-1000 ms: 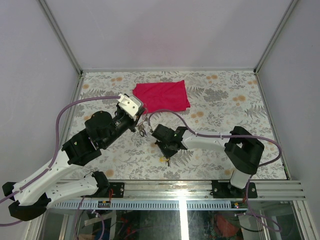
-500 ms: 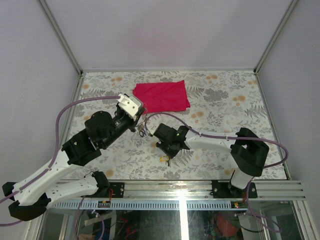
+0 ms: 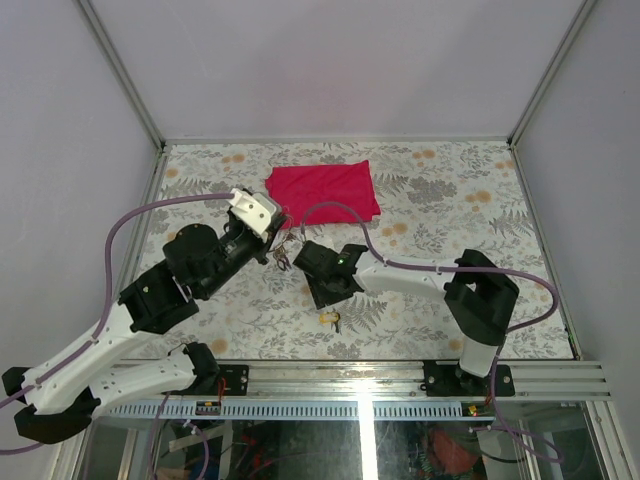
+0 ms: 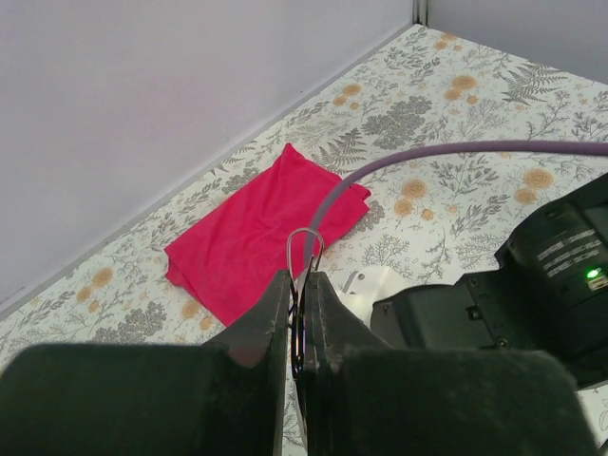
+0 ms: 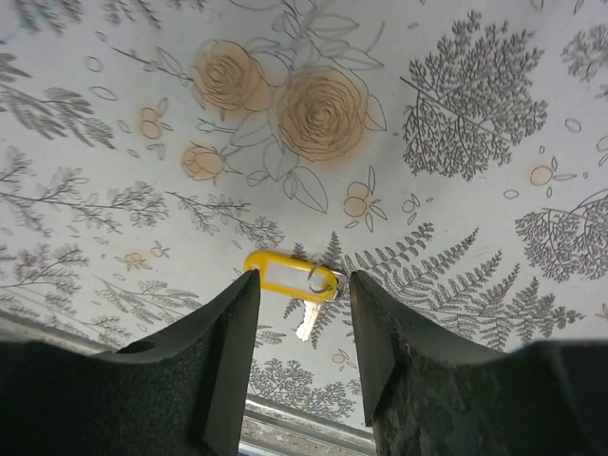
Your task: Put the keys on the keyring
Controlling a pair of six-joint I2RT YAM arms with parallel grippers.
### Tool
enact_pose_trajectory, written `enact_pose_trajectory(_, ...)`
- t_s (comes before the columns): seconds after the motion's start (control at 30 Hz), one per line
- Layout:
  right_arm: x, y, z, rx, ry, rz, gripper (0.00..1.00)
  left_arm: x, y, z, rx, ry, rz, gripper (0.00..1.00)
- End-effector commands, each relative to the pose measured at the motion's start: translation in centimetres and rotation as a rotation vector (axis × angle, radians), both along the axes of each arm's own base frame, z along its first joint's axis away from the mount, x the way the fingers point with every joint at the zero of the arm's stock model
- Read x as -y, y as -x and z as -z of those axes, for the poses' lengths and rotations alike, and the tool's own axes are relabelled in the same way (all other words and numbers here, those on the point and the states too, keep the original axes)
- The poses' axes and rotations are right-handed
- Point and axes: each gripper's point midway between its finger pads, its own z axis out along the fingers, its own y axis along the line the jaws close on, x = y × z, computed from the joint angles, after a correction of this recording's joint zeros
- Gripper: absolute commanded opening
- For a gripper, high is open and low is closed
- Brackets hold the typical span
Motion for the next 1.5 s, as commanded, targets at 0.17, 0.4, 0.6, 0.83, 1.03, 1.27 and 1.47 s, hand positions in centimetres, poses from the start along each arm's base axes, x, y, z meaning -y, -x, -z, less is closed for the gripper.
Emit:
enact_pose_trajectory(0.17, 0.9, 0.2, 1.7, -0.026, 0.106, 0.101, 0.47, -0.8, 0.1, -2.2, 0.069, 0.072, -0.015, 0.00)
enact_pose_trajectory(0.4, 0.4, 1.2, 2.8, -0.078, 0.101, 0.077, 0.44, -0.7, 0.0, -2.0, 0.069, 0.069, -0.014, 0.00)
enact_pose_trajectory(0.6, 0.5, 1.6, 3.5, -0.098, 0.109, 0.069, 0.35, -0.6, 0.0, -2.0, 0.068, 0.066, -0.013, 0.00)
enact_pose_trajectory(0.83, 0.7, 1.8, 4.1, -0.109, 0.118, 0.063, 0.27, -0.6, -0.1, -2.0, 0.066, 0.066, -0.016, 0.00)
enact_pose_trajectory(1.03, 0.7, 1.8, 4.2, -0.105, 0.113, 0.061, 0.16, -0.5, -0.1, -1.9, 0.065, 0.063, -0.016, 0.00)
enact_pose_trajectory(1.27, 0.7, 1.6, 4.0, -0.094, 0.112, 0.057, 0.00, -0.4, -0.2, -1.9, 0.065, 0.061, -0.015, 0.00)
enact_pose_trajectory(1.47, 0.2, 0.4, 1.3, -0.002, 0.035, 0.029, 0.00, -0.6, -0.2, -2.0, 0.066, 0.059, -0.022, 0.00)
